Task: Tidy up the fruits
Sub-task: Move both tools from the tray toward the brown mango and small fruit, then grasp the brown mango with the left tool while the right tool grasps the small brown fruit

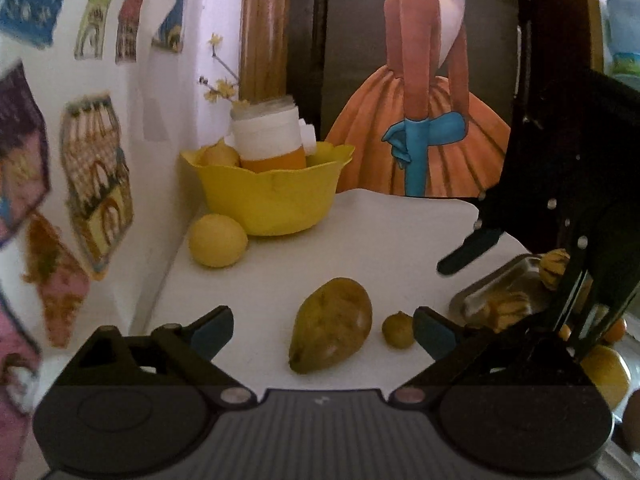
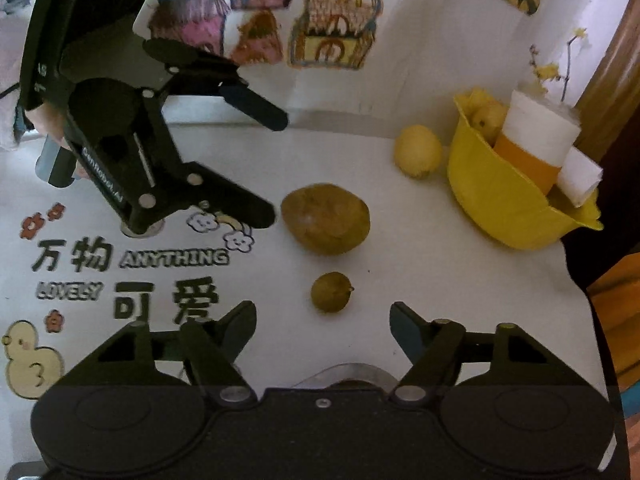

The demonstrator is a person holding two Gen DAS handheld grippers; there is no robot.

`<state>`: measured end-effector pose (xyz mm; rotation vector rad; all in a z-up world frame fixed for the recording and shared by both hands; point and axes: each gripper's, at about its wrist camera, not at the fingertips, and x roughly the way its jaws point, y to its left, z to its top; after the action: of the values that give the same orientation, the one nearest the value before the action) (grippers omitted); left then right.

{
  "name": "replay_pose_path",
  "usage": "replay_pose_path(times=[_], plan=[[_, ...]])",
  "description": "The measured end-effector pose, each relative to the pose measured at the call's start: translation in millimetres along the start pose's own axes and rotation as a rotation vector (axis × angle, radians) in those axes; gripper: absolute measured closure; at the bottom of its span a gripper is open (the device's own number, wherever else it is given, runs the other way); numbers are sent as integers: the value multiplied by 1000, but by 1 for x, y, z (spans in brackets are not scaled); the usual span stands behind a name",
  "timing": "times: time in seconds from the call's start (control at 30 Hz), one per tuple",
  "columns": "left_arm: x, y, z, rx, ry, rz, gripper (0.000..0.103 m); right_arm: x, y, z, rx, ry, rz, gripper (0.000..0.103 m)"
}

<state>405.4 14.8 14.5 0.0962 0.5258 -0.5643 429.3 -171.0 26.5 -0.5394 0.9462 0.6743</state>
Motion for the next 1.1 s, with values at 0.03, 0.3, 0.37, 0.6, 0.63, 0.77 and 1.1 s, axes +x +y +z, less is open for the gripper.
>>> replay_pose_path(times=[0.03, 0.3, 0.37, 0.6, 0.63, 0.77, 1.1], plan=[[5, 2, 0, -12, 3, -7, 7, 5, -1, 0, -2, 6, 2, 33], [33, 14, -4, -99, 34, -34, 13, 28, -11, 4, 31, 23, 42, 39], [38, 16, -6, -118, 46, -31, 16, 31, -12, 6, 29, 31, 49, 41], [46, 25, -7, -200, 64, -41, 23, 42, -20, 11, 53, 32, 69, 54], [47, 25, -7, -204, 63, -43, 25, 42, -21, 11, 57, 32, 72, 55], [50, 26, -5, -213, 68, -58, 32, 43, -23, 10, 72, 22, 92, 63], [57, 18, -1, -248, 79, -59, 47, 41, -17, 7, 64, -42, 64, 74]])
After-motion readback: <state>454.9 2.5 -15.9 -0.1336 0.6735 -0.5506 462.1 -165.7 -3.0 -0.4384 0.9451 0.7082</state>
